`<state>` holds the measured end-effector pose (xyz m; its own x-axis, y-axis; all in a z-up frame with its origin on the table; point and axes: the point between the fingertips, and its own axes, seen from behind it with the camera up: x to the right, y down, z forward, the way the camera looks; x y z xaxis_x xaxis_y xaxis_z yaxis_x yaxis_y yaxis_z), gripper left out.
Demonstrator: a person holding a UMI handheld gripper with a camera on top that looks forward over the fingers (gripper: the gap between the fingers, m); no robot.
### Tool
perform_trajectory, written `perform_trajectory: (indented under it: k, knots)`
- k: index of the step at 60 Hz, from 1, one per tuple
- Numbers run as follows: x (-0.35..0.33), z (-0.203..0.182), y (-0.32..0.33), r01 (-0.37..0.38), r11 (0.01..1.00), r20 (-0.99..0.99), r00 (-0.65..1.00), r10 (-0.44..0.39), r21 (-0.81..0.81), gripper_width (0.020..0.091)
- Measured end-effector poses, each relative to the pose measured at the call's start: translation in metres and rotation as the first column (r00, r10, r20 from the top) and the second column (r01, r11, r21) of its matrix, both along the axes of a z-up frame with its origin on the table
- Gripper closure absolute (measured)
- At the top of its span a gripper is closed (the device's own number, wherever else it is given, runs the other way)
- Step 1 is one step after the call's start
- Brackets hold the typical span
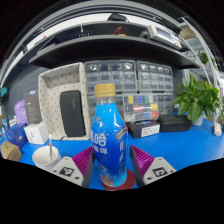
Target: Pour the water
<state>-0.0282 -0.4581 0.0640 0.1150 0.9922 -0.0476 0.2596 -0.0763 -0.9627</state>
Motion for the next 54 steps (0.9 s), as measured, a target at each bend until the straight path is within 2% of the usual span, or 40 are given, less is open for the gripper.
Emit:
perform_trajectory:
  k: [3,6,9,20,26,37,54]
  knots:
    - [0.007,-0.005,0.002,0.015,1.0,0.028,1.0,-0.015,0.012,0.0306]
    - [0.015,-0.012,0.001,0.025,1.0,0.048,0.998,-0.026,0.011,0.0228]
    - [0.027,-0.018,-0.002,0.033,0.999,0.073,0.997,-0.033,-0.005,0.0255]
    - [0.088,-0.026,-0.017,0.038,0.999,0.163,0.986,-0.04,0.015,0.0253]
    - [0.12,-0.016,-0.034,0.027,1.0,0.209,0.977,-0.029,0.012,0.0249]
    - [0.156,0.041,-0.065,0.032,0.999,0.184,0.982,-0.028,-0.019,0.0248]
    - [0.187,0.115,-0.104,-0.014,1.0,0.142,0.99,0.016,-0.013,0.0257]
